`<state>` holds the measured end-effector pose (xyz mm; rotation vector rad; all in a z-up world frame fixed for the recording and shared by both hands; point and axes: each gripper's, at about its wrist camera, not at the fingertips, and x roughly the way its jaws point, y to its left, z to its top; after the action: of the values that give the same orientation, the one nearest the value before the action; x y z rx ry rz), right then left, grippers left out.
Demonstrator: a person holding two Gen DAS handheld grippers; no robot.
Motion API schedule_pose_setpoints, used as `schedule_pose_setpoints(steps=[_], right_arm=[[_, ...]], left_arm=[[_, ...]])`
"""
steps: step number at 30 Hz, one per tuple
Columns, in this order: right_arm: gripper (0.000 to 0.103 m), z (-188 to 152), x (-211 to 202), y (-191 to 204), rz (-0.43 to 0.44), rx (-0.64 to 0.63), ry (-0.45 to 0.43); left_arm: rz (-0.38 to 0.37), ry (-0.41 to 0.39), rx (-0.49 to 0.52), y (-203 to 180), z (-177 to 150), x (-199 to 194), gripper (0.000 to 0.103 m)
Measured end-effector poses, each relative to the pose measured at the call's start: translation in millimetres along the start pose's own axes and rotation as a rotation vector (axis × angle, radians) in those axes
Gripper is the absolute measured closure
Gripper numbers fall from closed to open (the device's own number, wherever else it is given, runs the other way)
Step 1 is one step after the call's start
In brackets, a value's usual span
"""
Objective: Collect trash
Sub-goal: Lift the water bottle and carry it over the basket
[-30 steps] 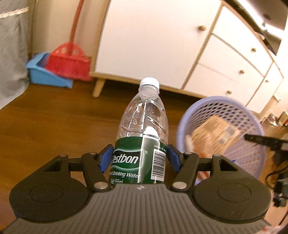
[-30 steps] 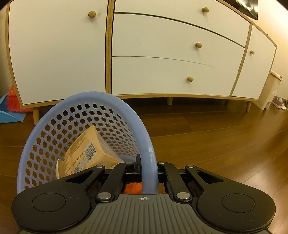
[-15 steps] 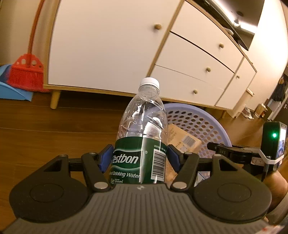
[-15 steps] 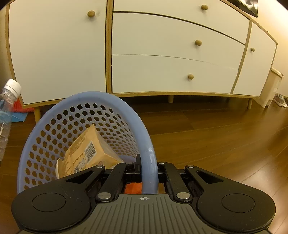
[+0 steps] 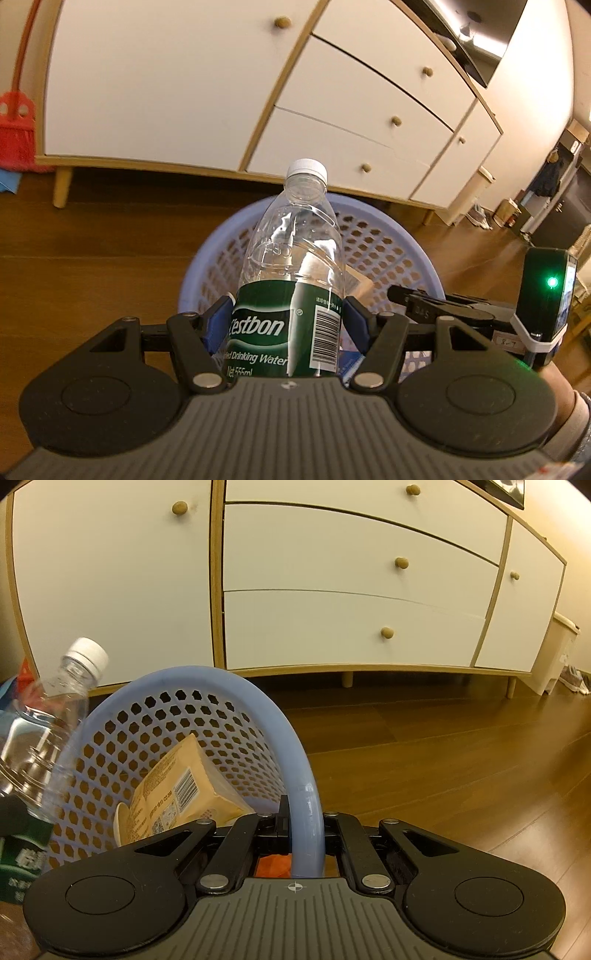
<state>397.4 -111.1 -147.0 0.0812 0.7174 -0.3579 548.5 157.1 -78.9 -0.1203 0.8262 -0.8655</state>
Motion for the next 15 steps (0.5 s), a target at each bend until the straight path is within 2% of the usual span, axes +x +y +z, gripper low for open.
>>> schedule_pose_setpoints(steps=[9,12,13,14,15], right_arm=[[0.102,-2.1,-1.9,3.4,-0.007,0.003,0.0],[0.102,-3.0,-2.0,2.8,-0.01,0.009,0.002],[0.102,-3.6,-1.9,3.0,-0.011,0.01,0.003],[0.102,-3.9,-2.0,3.1,-0.012,0.01,0.003],[0.102,-4.2,-2.1,3.2,-0.013,0.01,0.003]], left_arm=[[-0.04,0.09,0.021,-9.9,-3.2,27.1,0.042],[-0.034,0.098,0.02,-8.9,-4.1,31.7,0.042],[-0.038,0.096,0.016,-8.6,-3.6,31.7,0.039],[-0.039,0.092,0.011,-8.0,-3.0,31.5,0.03],[-0.039,0.085,0.008,-7.5,-2.4,30.6,0.028]])
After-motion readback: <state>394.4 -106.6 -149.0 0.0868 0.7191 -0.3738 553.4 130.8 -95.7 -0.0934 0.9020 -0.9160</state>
